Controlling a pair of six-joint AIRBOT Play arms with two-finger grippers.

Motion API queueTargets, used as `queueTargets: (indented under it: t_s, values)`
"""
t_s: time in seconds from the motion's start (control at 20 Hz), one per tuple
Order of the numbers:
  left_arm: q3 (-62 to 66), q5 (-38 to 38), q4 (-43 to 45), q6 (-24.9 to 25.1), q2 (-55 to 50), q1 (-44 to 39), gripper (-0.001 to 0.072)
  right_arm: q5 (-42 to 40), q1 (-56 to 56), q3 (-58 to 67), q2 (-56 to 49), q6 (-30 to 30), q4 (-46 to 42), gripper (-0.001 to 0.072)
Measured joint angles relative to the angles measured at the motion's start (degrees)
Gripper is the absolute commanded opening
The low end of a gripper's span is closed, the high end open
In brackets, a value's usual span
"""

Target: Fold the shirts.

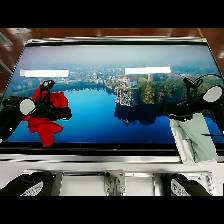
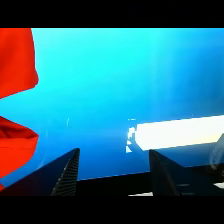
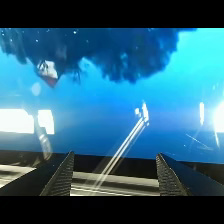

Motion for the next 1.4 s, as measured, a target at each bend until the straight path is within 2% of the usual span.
queueTargets:
  t_s: [0.05, 0.1, 0.15, 0.3, 0.45, 0.6, 0.75, 0.9, 1.1, 1.2, 1.4]
  values:
    - [0.0, 0.1, -0.3, -0.2, -0.2, 0.0, 0.0515, -0.1, 0.0, 0.0, 0.0, 0.0, 0.0, 0.0622]
    - [0.0, 0.2, -0.4, -0.1, -0.3, 0.0, 0.0697, -0.4, 0.0, 0.0, 0.0, 0.0, 0.0, 0.0621]
    - [0.0, 0.3, -0.2, 0.5, -0.4, 0.1, 0.0720, -0.5, 0.0, 0.0, 0.0, 0.0, 0.0, 0.0621]
    - [0.3, -1.1, 4.8, 0.7, -0.8, 4.8, 0.0720, -1.0, 0.0, 0.0, 0.0, -0.2, -0.1, 0.0621]
    - [0.6, -4.6, 9.3, 0.7, -1.1, 17.1, 0.0720, -1.4, 0.0, 0.0, 0.0, -0.6, -0.1, 0.0621]
    - [-0.5, -5.9, 7.8, 1.2, -2.1, 30.1, 0.0720, -2.7, 0.0, 0.0, 0.0, -0.8, -0.1, 0.0621]
    - [-2.3, -6.1, 5.4, 2.3, -4.7, 38.2, 0.0720, -4.1, 0.2, 0.0, 0.0, -0.9, 0.6, 0.0621]
    - [-3.2, -3.7, 3.4, 2.3, -8.3, 41.7, 0.0720, -5.0, 0.2, 0.0, 0.0, -0.9, 1.1, 0.0621]
    - [-3.6, 4.2, -2.0, 2.3, -13.7, 41.2, 0.0707, -5.2, 0.2, 0.0, 0.0, -0.9, 2.5, 0.0621]
    - [-3.6, 8.3, -5.1, 2.3, -16.1, 39.1, 0.0069, -5.2, 0.2, 0.0, 0.0, -0.9, 3.7, 0.0621]
    - [-1.6, 11.0, -9.7, 5.0, -15.8, 33.6, 0.0052, -5.2, 0.2, 0.0, 0.0, -0.9, 5.1, 0.0621]
